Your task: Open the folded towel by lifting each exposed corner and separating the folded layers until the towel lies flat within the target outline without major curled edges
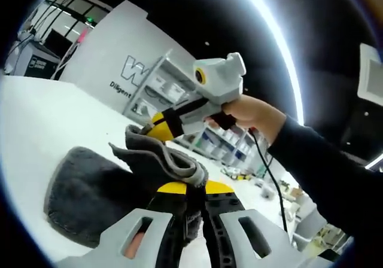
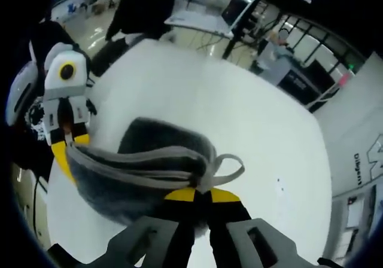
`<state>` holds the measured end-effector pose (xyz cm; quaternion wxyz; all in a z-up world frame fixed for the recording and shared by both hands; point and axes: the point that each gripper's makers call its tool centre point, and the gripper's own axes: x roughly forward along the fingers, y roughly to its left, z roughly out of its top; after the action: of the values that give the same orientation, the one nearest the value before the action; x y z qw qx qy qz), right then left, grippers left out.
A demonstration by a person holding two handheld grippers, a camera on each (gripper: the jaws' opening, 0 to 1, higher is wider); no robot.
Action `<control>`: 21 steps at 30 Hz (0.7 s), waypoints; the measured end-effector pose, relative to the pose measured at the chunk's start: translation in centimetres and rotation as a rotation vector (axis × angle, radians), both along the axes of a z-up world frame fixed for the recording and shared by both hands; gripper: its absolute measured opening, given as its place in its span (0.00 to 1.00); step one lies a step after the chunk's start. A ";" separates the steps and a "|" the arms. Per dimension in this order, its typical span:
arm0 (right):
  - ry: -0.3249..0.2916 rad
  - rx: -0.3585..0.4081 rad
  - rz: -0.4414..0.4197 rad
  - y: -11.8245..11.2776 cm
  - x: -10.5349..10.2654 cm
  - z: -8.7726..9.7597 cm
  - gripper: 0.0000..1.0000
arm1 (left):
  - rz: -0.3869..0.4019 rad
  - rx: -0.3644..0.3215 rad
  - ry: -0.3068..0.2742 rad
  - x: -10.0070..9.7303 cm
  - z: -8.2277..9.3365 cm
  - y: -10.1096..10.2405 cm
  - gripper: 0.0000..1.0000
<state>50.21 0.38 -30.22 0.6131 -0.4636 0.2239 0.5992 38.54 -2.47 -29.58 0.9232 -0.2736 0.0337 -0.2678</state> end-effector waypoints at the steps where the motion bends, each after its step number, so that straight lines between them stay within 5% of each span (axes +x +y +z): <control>1: 0.000 0.001 -0.002 -0.2 -0.1 0.0 0.00 | -0.002 0.004 -0.001 -0.1 0.0 -0.2 0.05; 21: -0.027 0.043 -0.058 -2.4 0.3 0.5 0.01 | -0.014 0.071 -0.029 0.4 0.4 -1.4 0.05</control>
<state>50.48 -2.03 -29.70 0.6429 -0.4517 0.2161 0.5797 38.97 -3.86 -29.13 0.9308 -0.2366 0.0316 -0.2768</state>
